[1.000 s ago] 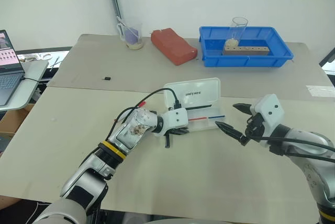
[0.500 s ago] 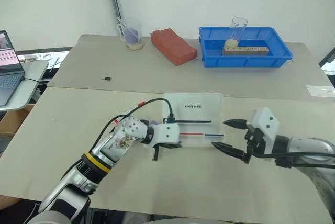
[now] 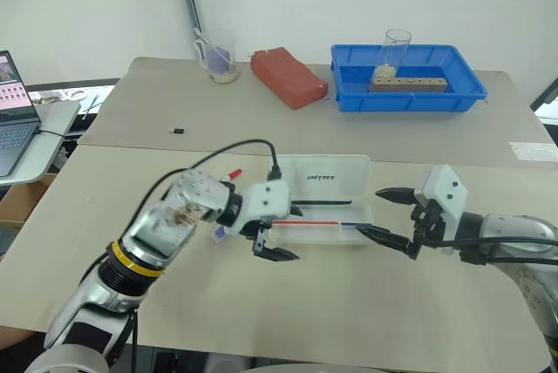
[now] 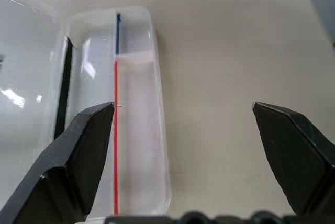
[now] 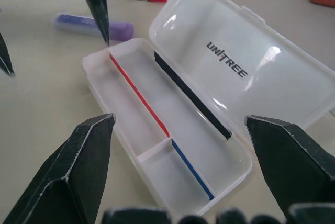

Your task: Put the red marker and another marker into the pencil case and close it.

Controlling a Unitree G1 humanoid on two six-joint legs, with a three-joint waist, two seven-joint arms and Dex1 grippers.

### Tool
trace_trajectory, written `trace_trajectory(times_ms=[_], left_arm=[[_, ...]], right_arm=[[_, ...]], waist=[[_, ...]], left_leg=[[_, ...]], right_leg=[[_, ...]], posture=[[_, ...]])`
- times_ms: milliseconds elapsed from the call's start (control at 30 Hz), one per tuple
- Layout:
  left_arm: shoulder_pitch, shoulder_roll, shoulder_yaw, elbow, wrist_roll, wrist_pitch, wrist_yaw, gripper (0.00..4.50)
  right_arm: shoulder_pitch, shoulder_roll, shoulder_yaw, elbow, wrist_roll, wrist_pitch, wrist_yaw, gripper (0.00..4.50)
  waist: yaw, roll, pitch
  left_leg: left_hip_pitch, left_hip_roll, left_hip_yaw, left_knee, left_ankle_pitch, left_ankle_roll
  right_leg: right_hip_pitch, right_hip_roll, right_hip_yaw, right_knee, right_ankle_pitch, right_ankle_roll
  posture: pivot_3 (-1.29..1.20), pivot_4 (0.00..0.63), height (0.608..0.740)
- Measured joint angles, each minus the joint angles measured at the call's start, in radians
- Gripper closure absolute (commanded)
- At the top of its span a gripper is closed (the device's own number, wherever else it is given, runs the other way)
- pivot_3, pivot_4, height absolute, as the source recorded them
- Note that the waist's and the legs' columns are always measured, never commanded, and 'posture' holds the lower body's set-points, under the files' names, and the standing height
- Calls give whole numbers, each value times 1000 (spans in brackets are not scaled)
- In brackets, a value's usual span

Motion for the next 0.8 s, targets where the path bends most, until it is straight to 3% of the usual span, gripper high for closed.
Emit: trace_trajectory(times_ms=[133, 300, 433, 700, 733, 800], left_arm=[[-44, 0, 143, 56, -86, 72, 57, 14], [-58, 13, 281, 308, -26, -31, 231, 14], [-3, 50, 320, 518, 36, -169, 283, 14], [54, 50, 312, 784, 97, -329, 262, 14], [54, 42, 309, 814, 104, -342, 261, 519], [43, 36, 310, 859, 109, -380, 262, 1111]], right_arm=[[-89, 2, 1, 0, 50, 36, -5, 102], [-288, 69, 69, -8, 109, 106, -56, 102], [-419, 138, 178, -8, 120, 152, -98, 102], [-539, 214, 247, 33, 122, 184, -143, 102], [-539, 216, 249, 40, 119, 184, -145, 102], [-539, 216, 249, 48, 116, 184, -151, 102]], waist=[[-1, 0, 0], [-9, 0, 0], [-5, 2, -1], [15, 0, -1], [15, 0, -1], [15, -1, -2]], left_leg=[[0, 1, -1, 1, 0, 0], [1, 3, -1, 0, 0, 0], [1, 4, 0, -2, 0, 0], [1, 4, 4, -1, 0, 0], [1, 3, 4, -1, 0, 0], [0, 4, 5, -2, 0, 0]], right_leg=[[0, 1, 0, 1, 0, 0], [-1, 3, 1, 1, 2, -3], [-3, 4, 1, 2, 3, -5], [-6, -2, -3, 2, 3, -6], [-7, -3, -3, 2, 3, -6], [-7, -2, -3, 3, 3, -6]], posture=[[0, 150, 740], [0, 150, 740], [0, 150, 740], [0, 150, 740], [0, 150, 740], [0, 150, 740]])
